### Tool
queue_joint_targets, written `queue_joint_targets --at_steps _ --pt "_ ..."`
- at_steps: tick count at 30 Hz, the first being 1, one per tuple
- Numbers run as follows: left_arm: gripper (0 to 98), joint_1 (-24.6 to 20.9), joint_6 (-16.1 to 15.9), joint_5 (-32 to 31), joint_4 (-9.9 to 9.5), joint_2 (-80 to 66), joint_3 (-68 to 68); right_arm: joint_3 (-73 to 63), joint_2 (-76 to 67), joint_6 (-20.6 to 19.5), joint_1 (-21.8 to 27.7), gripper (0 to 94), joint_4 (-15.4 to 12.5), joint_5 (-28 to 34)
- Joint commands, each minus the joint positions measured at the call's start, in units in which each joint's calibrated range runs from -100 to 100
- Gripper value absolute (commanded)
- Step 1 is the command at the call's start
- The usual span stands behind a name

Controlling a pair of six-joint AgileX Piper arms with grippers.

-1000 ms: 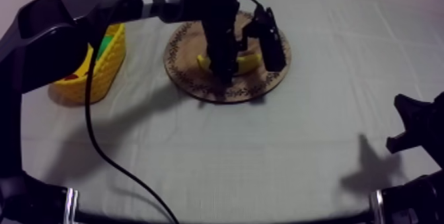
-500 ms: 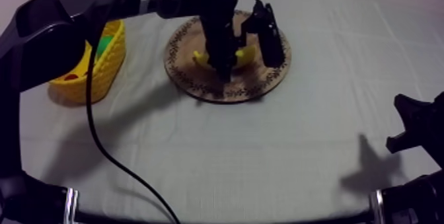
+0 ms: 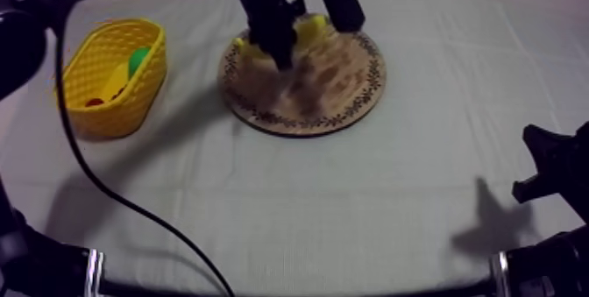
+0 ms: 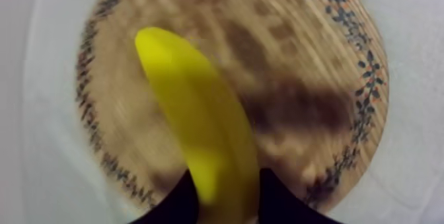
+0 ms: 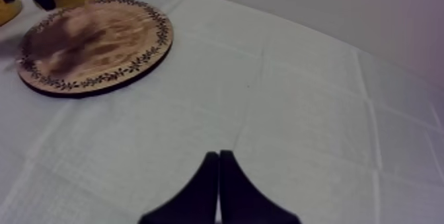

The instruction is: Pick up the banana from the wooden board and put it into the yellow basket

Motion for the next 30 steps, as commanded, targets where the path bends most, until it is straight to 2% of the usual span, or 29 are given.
queue_joint_targets --at_steps 1,10,16,22,30 --pt "28.4 -0.8 0.7 0.0 -0.15 -5.3 2.1 0.0 0.0 0.0 0.0 0.3 0.0 0.0" --pt "27.6 -6.1 4.0 1.4 -1.03 -22.7 13.5 0.0 0.0 0.0 0.0 0.3 0.0 0.0" --pt "26.7 -9.9 8.2 7.6 -1.78 -32.2 21.3 0.0 0.0 0.0 0.0 0.3 0.0 0.0" --pt "26.6 -13.3 12.3 13.7 -2.12 -38.1 25.6 0.0 0.0 0.0 0.0 0.3 0.0 0.0" --pt "28.5 -16.6 16.2 14.1 -2.57 -40.7 24.6 0.0 0.0 0.0 0.0 0.3 0.0 0.0"
